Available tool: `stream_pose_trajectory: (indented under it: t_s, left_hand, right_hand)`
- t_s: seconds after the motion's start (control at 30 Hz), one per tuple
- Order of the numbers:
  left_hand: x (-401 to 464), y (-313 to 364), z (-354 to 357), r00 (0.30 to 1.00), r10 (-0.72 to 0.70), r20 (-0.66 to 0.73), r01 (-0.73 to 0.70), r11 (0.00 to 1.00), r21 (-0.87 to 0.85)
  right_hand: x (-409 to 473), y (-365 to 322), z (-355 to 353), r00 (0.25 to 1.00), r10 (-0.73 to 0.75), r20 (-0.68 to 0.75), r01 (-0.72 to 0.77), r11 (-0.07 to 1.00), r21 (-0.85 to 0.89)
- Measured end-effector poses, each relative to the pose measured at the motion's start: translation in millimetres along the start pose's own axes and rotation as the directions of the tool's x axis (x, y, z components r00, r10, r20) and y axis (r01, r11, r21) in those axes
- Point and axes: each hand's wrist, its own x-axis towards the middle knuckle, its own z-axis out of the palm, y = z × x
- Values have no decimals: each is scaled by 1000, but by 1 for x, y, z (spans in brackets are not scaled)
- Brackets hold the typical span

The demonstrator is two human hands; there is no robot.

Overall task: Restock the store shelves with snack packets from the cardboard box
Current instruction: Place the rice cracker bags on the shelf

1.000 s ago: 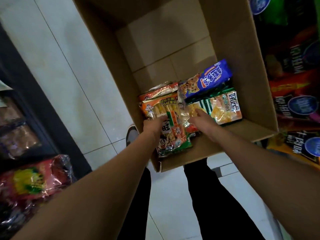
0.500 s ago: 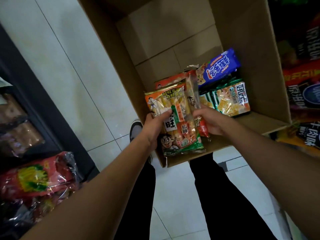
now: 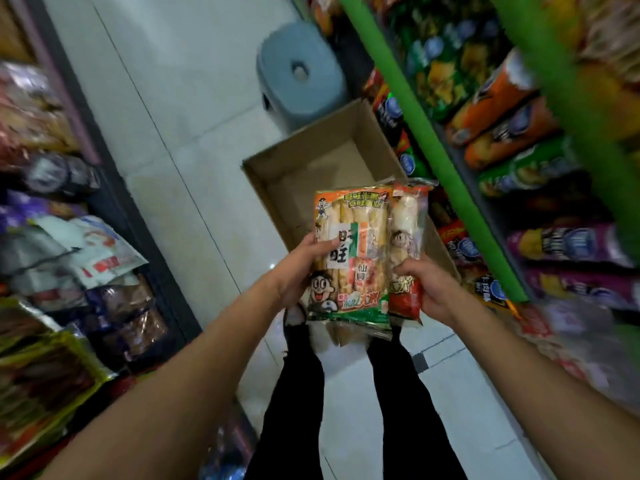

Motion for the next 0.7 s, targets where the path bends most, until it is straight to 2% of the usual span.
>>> stream_pose_trajectory:
  t_s: [0.13, 0.3, 0.4, 0.63, 0.7]
  left_hand:
    - [-87, 49, 19, 997, 59, 53, -62, 996, 61]
    - [-183, 95, 46, 988, 48, 147, -61, 995, 80]
    - [-221, 114, 68, 986, 72, 153, -87, 992, 93]
    - [-278, 111, 139, 956, 163, 245, -188, 979, 82]
    - [-292, 97, 163, 962, 171, 211, -193, 977, 87]
  right_hand:
    - [-102, -40, 21, 989, -148, 15, 147, 987, 60]
    - [-216, -56, 45, 968, -247, -30, 249, 954, 168]
    - [-266, -61, 51, 956, -290, -47, 293, 928, 230]
    - [-358, -47, 16, 903, -419, -94, 425, 841, 336]
    - [-381, -34, 2, 873, -477, -100, 481, 811, 332]
